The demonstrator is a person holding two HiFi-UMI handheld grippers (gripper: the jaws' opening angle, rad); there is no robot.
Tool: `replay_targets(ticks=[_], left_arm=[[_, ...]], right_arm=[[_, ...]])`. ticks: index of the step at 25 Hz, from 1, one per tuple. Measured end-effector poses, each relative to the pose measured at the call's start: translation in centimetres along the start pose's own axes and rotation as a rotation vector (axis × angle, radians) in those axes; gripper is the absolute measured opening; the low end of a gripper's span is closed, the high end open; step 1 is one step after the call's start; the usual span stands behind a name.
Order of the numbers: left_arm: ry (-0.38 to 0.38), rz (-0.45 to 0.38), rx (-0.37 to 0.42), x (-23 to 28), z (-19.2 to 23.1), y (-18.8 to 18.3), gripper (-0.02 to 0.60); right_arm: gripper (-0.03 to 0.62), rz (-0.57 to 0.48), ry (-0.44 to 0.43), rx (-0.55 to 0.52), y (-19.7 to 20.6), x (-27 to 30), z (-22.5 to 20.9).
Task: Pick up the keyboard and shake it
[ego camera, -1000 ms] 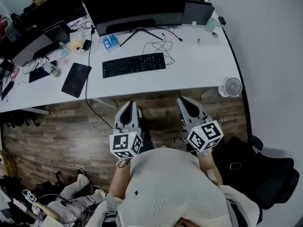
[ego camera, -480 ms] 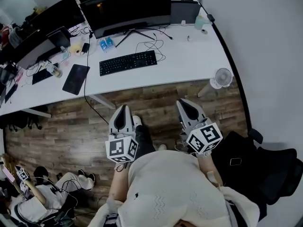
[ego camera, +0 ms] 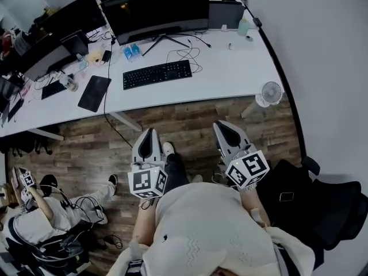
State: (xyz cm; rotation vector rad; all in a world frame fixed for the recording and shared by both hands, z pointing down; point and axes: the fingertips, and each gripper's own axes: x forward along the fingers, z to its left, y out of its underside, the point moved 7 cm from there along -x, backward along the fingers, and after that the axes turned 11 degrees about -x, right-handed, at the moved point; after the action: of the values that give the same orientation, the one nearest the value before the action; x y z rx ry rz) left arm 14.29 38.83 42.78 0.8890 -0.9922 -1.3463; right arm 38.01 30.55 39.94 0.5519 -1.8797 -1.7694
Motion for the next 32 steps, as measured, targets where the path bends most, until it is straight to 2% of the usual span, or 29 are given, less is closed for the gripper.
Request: replay_targets(ticks=[8,22,32], left_arm=[[-0.019,-0.016,0.003,0.9,2.3,-1.3,0.017],[0.000,-0.008,-0.015,8.3,7.7,-3.5,0.017],[0.014,-0.032,-0.025,13.6,12.3,-5.8,0.017]], right_arm=[[0.000,-0.012,-0.014,-0.001,-0.6,2.5,0.5],[0.000,0.014,0.005,-0.018,-1.6,11.2,-0.6],[0.000,-0.009,0.040,-0.010,-2.6,18.2,-2.2]])
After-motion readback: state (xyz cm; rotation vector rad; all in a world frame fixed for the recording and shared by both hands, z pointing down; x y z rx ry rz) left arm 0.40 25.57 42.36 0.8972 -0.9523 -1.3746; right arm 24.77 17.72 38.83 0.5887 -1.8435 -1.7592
